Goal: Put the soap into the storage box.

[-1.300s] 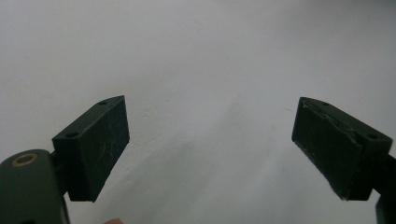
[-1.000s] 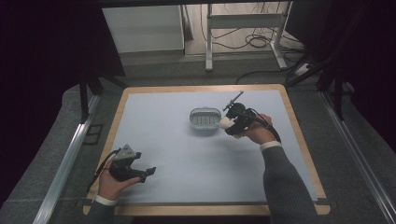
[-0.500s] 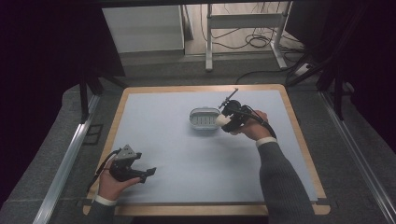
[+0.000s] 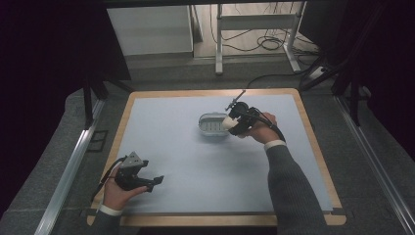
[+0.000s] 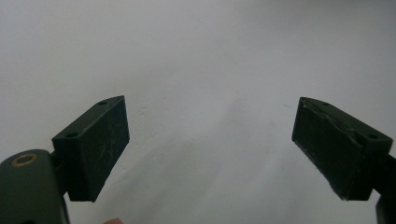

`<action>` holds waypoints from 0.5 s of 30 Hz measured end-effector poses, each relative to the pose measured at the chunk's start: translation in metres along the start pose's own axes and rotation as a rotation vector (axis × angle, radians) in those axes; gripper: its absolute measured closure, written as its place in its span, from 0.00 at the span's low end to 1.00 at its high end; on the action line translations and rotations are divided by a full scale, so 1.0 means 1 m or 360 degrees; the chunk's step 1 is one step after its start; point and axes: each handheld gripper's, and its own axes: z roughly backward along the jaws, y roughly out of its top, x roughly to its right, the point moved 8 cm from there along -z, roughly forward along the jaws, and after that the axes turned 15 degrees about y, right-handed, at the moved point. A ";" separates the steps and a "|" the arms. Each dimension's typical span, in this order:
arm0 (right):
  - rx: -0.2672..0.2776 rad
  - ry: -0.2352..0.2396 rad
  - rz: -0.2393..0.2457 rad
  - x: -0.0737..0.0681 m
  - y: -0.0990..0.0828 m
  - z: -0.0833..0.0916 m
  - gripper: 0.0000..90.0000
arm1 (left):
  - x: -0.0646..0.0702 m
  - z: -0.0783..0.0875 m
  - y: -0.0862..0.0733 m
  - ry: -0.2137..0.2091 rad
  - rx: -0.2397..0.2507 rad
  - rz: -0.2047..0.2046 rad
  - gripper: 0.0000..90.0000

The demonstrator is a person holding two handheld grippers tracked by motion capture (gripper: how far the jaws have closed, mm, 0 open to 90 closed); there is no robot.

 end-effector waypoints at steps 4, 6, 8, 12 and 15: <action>-0.0018 -0.0019 0.0015 0.003 0.002 -0.002 0.55 | 0.000 0.000 0.000 0.0000 0.0001 -0.0001 0.13; -0.0025 -0.0024 0.0020 0.004 0.003 -0.002 0.55 | 0.001 0.000 0.000 -0.0006 0.0004 0.0001 0.13; -0.0024 -0.0024 0.0020 0.005 0.004 -0.002 0.55 | 0.001 -0.001 0.000 -0.0006 0.0000 -0.0003 0.13; -0.0014 -0.0020 0.0036 0.007 0.008 -0.003 0.55 | 0.001 0.000 0.000 -0.0004 0.0004 0.0000 0.13; -0.0008 -0.0030 0.0062 0.007 0.014 -0.006 0.55 | 0.000 0.001 0.000 -0.0003 0.0004 -0.0002 0.13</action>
